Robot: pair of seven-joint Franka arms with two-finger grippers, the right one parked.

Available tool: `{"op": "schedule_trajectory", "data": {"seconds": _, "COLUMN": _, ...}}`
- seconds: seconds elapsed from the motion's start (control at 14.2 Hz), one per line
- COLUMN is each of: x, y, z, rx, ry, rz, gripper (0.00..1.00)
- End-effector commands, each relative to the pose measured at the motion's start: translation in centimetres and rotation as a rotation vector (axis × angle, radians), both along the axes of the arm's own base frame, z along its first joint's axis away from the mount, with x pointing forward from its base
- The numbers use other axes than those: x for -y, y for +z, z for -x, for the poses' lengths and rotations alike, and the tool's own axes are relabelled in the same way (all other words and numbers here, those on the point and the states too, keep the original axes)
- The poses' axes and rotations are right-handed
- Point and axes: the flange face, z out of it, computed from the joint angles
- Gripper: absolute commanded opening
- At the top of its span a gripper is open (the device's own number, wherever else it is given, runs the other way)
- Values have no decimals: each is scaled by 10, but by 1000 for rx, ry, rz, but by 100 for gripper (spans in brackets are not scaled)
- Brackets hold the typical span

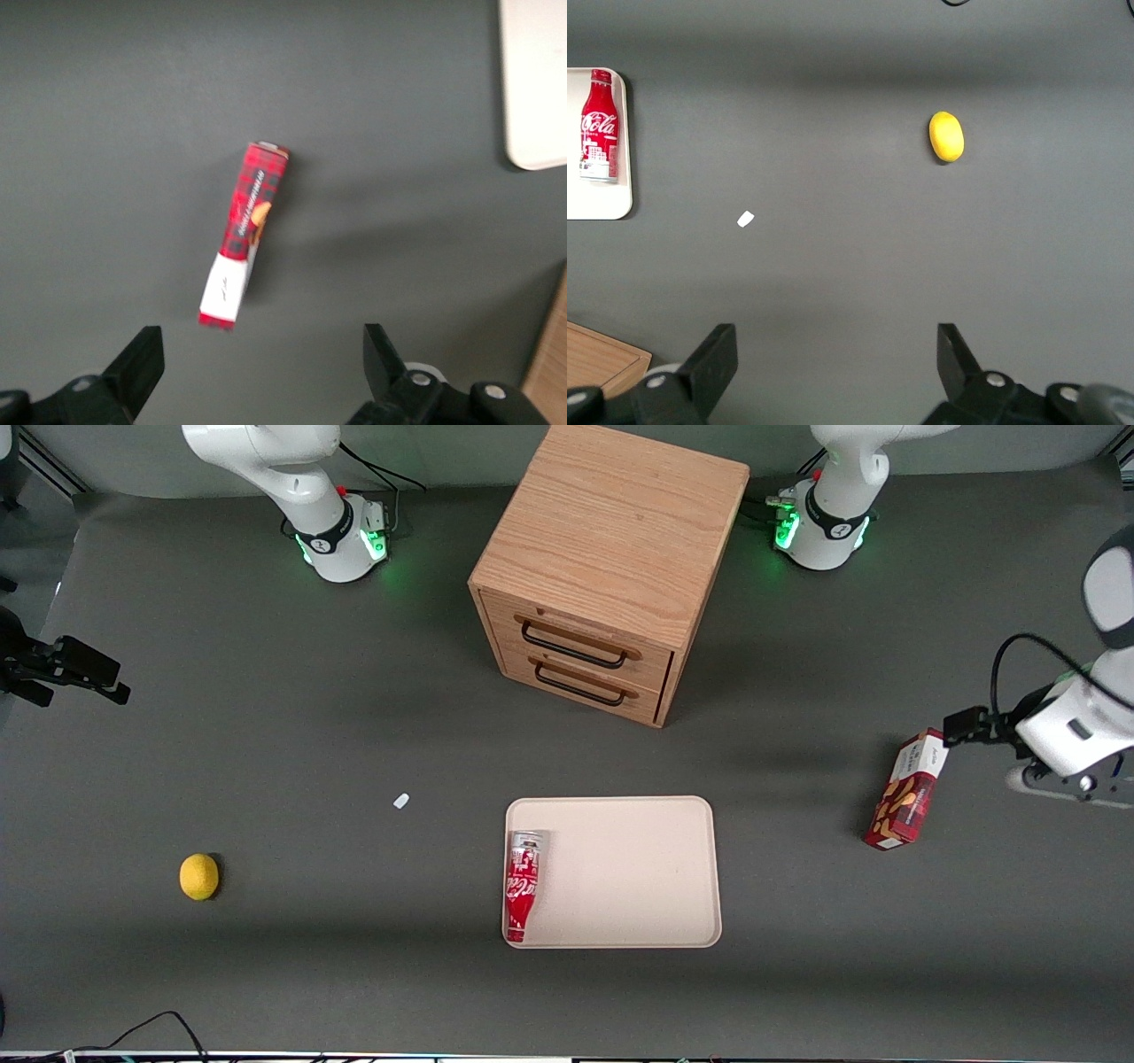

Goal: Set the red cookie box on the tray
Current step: 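Move the open left gripper down over the red shortbread box, then close the left gripper on the box and lift it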

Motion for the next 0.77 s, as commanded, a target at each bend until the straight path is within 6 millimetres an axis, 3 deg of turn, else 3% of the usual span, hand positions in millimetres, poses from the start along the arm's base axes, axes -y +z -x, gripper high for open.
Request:
{"op": "schedule_trajectory", "data": {"seconds": 0.0, "x": 0, "y": -51, "z": -6, "rx": 40, "ry": -59, "rz": -37, "gripper": 100}}
{"op": "schedule_trajectory", "data": {"seconds": 0.21, "x": -2, "y": -114, "z": 6, "rx": 60, "ry": -129, "rz": -32, "gripper": 100}}
{"op": "schedule_trajectory", "data": {"seconds": 0.35, "x": -3, "y": -146, "z": 13, "rx": 66, "ry": -168, "rz": -30, "gripper": 100}}
{"op": "schedule_trajectory", "data": {"seconds": 0.7, "x": -17, "y": -199, "z": 29, "rx": 81, "ry": -290, "rz": -28, "gripper": 100}}
